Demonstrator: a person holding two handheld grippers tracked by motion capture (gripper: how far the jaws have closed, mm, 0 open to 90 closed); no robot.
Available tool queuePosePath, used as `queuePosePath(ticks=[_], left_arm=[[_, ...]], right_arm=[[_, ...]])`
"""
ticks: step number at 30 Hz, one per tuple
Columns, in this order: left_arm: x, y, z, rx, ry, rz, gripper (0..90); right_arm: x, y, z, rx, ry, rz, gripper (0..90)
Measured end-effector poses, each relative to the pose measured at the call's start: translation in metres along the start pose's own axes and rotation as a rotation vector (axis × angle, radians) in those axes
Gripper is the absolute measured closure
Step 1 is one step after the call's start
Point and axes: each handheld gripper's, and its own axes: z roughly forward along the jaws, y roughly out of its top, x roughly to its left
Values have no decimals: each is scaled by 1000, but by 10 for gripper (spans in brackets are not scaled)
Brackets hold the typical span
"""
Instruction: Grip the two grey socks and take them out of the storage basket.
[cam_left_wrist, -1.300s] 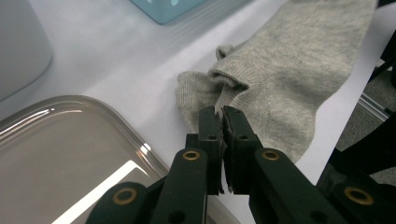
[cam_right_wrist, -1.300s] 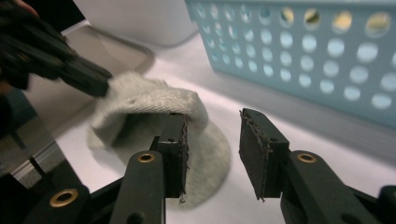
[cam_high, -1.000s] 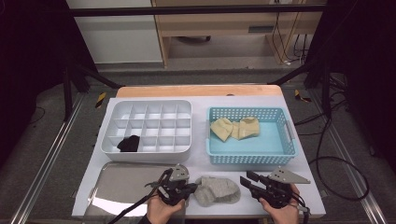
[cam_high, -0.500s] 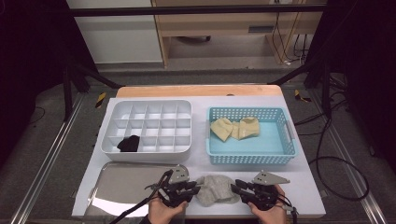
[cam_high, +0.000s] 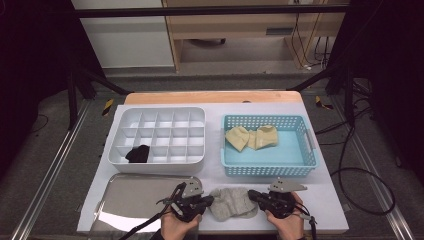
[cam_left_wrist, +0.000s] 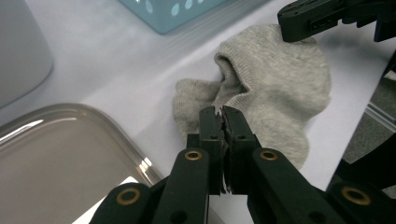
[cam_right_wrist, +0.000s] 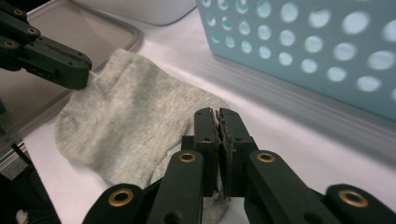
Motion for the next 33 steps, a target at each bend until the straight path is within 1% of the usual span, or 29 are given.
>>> queuePosePath(ticks=[3,5,6,8,9,10,11,12,13,14,15,16,17,19,20,21,23,24,26,28,30,31,33], left_arm=[[2,8,-4,-18,-8,-1,897],[5,14,-4,-11,-3,9,897],[6,16,-3,-8,1,14,897],[9,19,2,3,5,12,897],[11,20,4,7,4,12,898],[13,20,6,9,3,1,897],[12,19,7,11,8,2,895],[11,18,6,12,12,4,865],[9,16,6,11,11,4,819],[7,15,5,6,7,6,795],[4,13,3,-3,3,1,752],[2,12,2,-10,-3,-5,712],[-1,11,2,-10,-6,-3,684],[-5,7,7,13,2,0,626],[-6,5,11,24,1,-4,625],[-6,3,15,42,10,-11,624],[-6,-1,21,67,8,-28,662],[-7,-2,24,69,12,-30,689],[-8,-2,24,59,15,-27,760],[-8,-1,21,49,19,-22,838],[-9,0,18,38,14,-21,856],[-9,1,15,30,10,-15,860],[-9,3,12,18,6,-12,864]], right_arm=[[1,4,-11,-21,-10,-2,874],[2,6,-20,-24,-8,12,873],[3,5,-24,-28,1,18,872],[7,2,-27,-4,8,24,871],[8,-1,-27,5,5,18,869],[8,-4,-25,23,-1,22,864],[8,-7,-24,40,-9,21,853],[7,-9,-22,45,-22,16,837],[6,-11,-21,55,-24,18,820],[5,-12,-21,56,-26,20,801],[5,-12,-21,53,-27,25,785],[5,-12,-23,44,-27,23,775],[4,-11,-25,29,-32,20,765],[2,-8,-30,-13,-50,22,744],[1,-6,-32,-28,-60,27,733],[-1,-5,-34,-40,-72,33,724],[-4,-4,-32,-37,-84,38,716],[-6,-4,-29,-32,-81,43,710],[-7,-5,-21,-7,-66,48,703],[-6,-8,-14,18,-52,43,710],[-3,-9,-11,28,-43,36,719],[-1,-10,-12,26,-44,32,718],[2,-9,-16,14,-35,41,700]])
